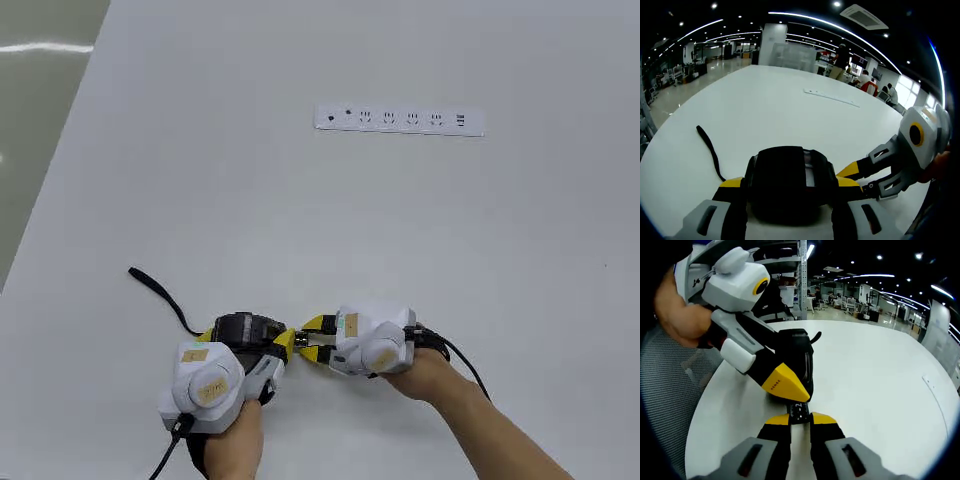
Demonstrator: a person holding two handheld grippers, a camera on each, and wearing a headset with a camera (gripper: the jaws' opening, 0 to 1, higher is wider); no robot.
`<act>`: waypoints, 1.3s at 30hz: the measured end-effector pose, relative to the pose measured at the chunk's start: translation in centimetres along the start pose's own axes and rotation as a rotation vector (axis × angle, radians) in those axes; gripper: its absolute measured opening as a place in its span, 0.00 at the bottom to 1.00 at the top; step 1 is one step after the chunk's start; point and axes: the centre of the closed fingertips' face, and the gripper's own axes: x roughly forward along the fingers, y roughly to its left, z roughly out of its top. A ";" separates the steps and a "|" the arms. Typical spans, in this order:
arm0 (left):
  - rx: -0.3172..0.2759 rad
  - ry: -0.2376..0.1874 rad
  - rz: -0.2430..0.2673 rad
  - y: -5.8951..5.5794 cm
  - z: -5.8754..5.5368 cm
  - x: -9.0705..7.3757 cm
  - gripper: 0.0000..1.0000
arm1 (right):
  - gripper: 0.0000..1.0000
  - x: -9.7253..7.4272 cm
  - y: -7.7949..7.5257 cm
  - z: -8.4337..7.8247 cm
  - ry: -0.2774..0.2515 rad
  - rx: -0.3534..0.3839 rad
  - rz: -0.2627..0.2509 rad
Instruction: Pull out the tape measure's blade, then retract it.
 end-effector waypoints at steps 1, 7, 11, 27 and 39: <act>0.000 0.000 -0.001 0.0 0.0 0.0 0.66 | 0.12 0.1 0.0 0.1 -0.003 0.001 0.001; -0.004 0.003 -0.005 0.0 0.0 0.0 0.66 | 0.12 0.8 0.2 0.6 -0.014 0.002 0.002; -0.005 -0.001 -0.005 -0.1 0.0 0.0 0.66 | 0.12 1.0 0.3 0.7 -0.015 -0.007 0.001; 0.025 -0.006 -0.006 -0.1 0.0 0.1 0.68 | 0.14 0.9 0.3 0.8 -0.016 -0.010 -0.011; 0.027 0.011 -0.025 -0.2 0.0 0.2 0.69 | 0.17 0.1 -0.1 0.1 -0.009 0.020 -0.021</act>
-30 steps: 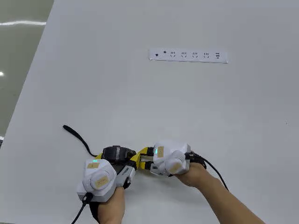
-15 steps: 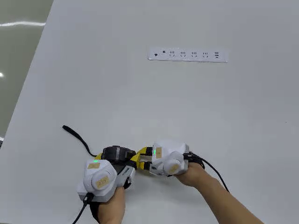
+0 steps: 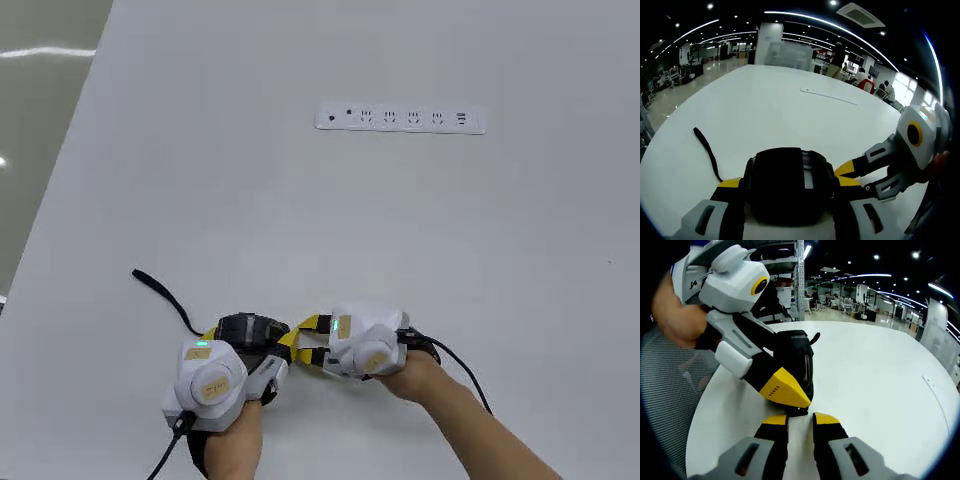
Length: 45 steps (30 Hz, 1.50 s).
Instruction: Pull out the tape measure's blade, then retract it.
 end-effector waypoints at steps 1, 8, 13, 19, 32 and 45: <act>0.004 0.002 -0.002 0.0 0.0 0.0 0.69 | 0.17 -0.1 -0.1 -0.1 -0.001 0.000 -0.004; 0.036 0.018 -0.034 -0.2 0.1 -0.2 0.69 | 0.24 -1.5 -0.4 -0.3 -0.010 0.029 -0.026; 0.067 0.021 -0.061 -0.3 0.4 -0.4 0.70 | 0.27 -2.7 -0.8 -1.1 -0.008 0.038 -0.056; 0.144 0.039 -0.111 -0.5 0.6 -0.6 0.71 | 0.30 -4.5 -1.2 -2.1 0.001 0.065 -0.094; 0.248 0.097 -0.198 0.9 -0.9 -1.1 0.74 | 0.34 -8.6 -1.5 -4.7 -0.002 0.150 -0.166; 0.345 0.099 -0.321 2.3 -1.7 -2.6 0.75 | 0.40 -13.0 -1.3 -7.3 -0.009 0.221 -0.253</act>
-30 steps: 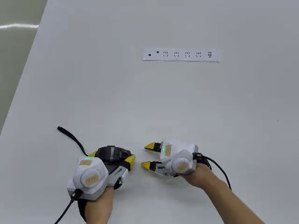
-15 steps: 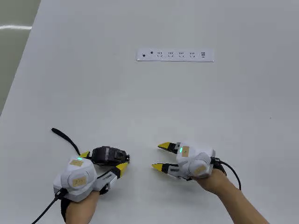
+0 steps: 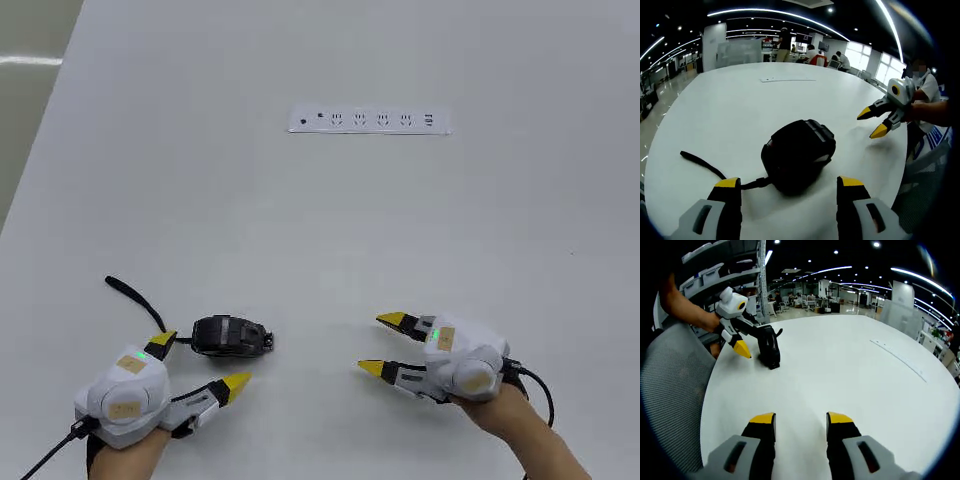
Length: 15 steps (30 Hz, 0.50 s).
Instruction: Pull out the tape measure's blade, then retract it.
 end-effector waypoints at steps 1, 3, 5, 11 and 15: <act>0.013 0.006 -0.001 0.1 -0.2 -0.2 0.75 | 0.40 -0.4 -0.1 -0.3 0.002 0.003 -0.006; 0.037 0.007 -0.008 0.1 -0.4 -0.4 0.75 | 0.40 -1.0 -0.2 -0.8 0.004 0.006 -0.016; 0.065 0.011 -0.023 0.0 -0.6 -0.6 0.75 | 0.41 -1.6 -0.2 -1.2 0.004 0.020 -0.026; 0.122 -0.017 -0.097 -0.7 -0.5 -1.5 0.76 | 0.46 -3.4 -0.1 -1.9 -0.012 0.044 -0.049; 0.145 -0.057 -0.144 -1.3 -0.1 -2.2 0.79 | 0.53 -4.3 -0.1 -2.1 -0.032 0.064 -0.070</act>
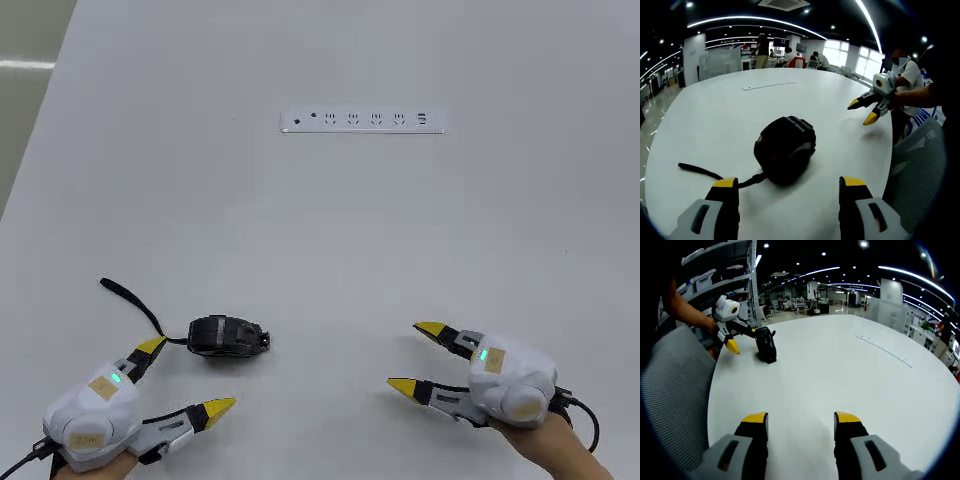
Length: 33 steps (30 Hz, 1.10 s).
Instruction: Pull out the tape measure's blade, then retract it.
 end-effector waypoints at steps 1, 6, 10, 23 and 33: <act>0.004 -0.003 -0.001 0.0 0.0 -0.1 0.80 | 0.55 -0.2 0.0 0.0 -0.006 0.006 -0.004; 0.039 -0.027 0.008 0.5 0.0 -0.8 0.85 | 0.64 -1.4 0.1 -0.4 -0.039 0.052 -0.020; 0.039 -0.068 -0.025 0.2 0.6 -0.9 0.90 | 0.75 -1.8 0.4 -0.6 -0.063 0.070 -0.018; 0.064 -0.101 -0.065 -0.8 0.7 -0.8 1.00 | 0.92 -2.5 0.1 -0.9 -0.100 0.065 -0.067; 0.090 -0.090 -0.058 -0.6 0.4 -0.8 1.00 | 1.00 -2.9 -0.5 -0.7 -0.140 0.046 -0.091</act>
